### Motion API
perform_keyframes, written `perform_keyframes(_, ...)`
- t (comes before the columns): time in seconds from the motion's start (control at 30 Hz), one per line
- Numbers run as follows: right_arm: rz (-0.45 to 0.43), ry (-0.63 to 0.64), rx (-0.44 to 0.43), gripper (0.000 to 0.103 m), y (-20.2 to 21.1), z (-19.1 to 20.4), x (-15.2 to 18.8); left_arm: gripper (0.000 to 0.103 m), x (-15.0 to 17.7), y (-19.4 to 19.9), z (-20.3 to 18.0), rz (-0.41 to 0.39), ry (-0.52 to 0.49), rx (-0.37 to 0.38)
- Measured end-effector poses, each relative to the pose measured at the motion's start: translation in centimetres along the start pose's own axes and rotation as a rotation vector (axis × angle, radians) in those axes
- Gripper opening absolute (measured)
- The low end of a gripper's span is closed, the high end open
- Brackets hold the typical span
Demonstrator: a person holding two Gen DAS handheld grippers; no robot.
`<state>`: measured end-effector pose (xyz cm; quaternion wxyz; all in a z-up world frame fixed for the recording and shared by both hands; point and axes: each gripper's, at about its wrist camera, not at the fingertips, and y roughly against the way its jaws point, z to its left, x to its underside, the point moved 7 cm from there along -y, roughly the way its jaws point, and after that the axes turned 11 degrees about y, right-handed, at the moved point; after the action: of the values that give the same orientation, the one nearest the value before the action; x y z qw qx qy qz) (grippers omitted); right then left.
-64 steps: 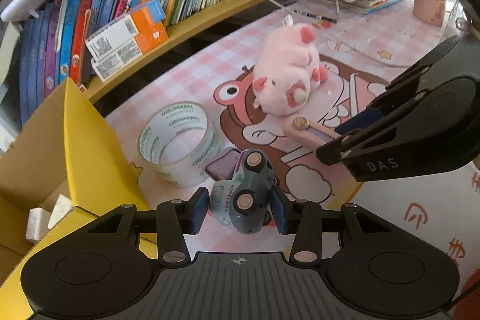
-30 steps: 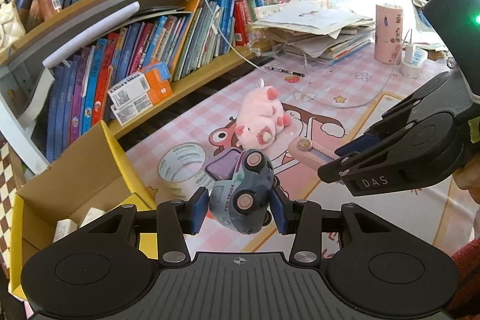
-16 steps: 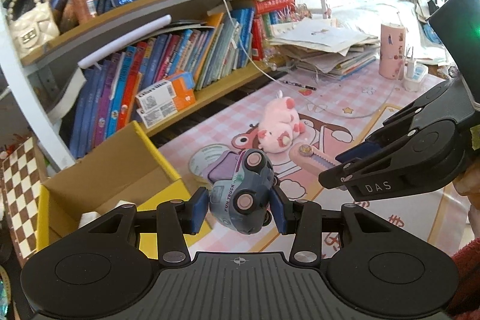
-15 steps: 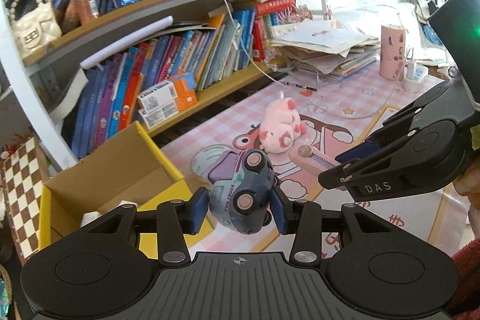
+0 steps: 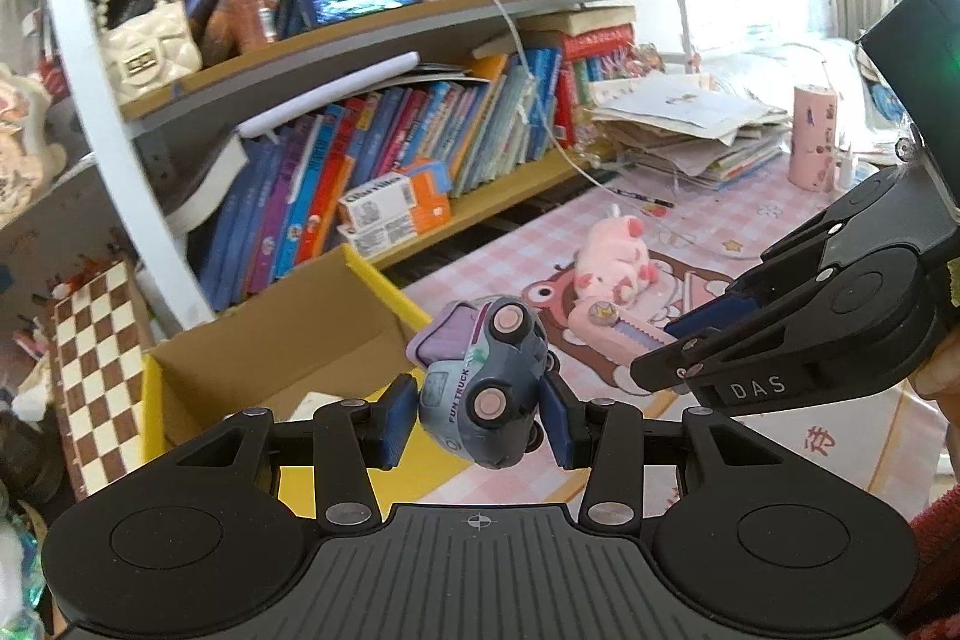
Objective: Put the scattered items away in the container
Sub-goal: 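Carry the stick in the right tool while the left tool carries the car over the box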
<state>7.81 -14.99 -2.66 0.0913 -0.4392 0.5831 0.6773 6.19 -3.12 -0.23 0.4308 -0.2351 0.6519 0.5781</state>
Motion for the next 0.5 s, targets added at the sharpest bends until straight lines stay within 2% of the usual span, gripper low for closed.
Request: perform_keyframes(0.5,-0.024,0.109,-0.043,0.023,-1.1,3.8,-4.1,0.042,-0.4,1.3,5.8,-0.051,0.105,-0.085)
